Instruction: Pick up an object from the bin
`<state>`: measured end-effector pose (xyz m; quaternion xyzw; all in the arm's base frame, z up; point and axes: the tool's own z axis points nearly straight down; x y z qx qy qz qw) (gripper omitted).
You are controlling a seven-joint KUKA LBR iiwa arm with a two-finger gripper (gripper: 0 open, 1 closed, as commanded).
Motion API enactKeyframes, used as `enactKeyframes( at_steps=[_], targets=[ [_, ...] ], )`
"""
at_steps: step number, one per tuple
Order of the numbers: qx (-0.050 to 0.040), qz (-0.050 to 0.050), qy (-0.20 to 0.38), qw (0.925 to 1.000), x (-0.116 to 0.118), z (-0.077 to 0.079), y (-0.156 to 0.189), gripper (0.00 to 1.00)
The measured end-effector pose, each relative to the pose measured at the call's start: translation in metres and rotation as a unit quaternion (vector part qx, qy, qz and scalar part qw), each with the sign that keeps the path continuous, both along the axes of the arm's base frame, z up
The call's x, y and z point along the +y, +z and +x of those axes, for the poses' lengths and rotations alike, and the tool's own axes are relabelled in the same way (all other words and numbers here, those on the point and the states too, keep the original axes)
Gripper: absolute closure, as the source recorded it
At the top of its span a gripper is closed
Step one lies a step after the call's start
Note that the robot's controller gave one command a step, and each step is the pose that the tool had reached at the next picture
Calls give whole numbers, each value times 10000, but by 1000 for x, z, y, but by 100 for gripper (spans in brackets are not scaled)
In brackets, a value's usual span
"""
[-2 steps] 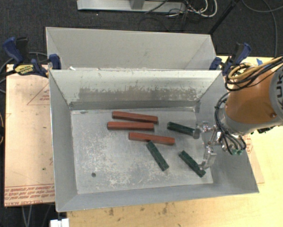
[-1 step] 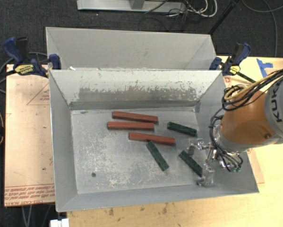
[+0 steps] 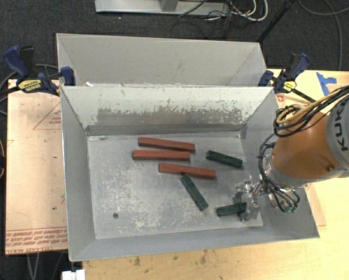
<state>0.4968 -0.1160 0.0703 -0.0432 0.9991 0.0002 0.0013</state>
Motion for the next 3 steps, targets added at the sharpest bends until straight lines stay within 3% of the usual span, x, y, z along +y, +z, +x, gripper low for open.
enactKeyframes(
  at_steps=[1, 2, 3],
  targets=[
    [-35, -1, 863, 9963, 54, 9, 109, 100],
    [25, 6, 244, 9997, 33, 18, -3, 100],
    [-36, -4, 238, 9997, 55, 3, 144, 100]
  ],
)
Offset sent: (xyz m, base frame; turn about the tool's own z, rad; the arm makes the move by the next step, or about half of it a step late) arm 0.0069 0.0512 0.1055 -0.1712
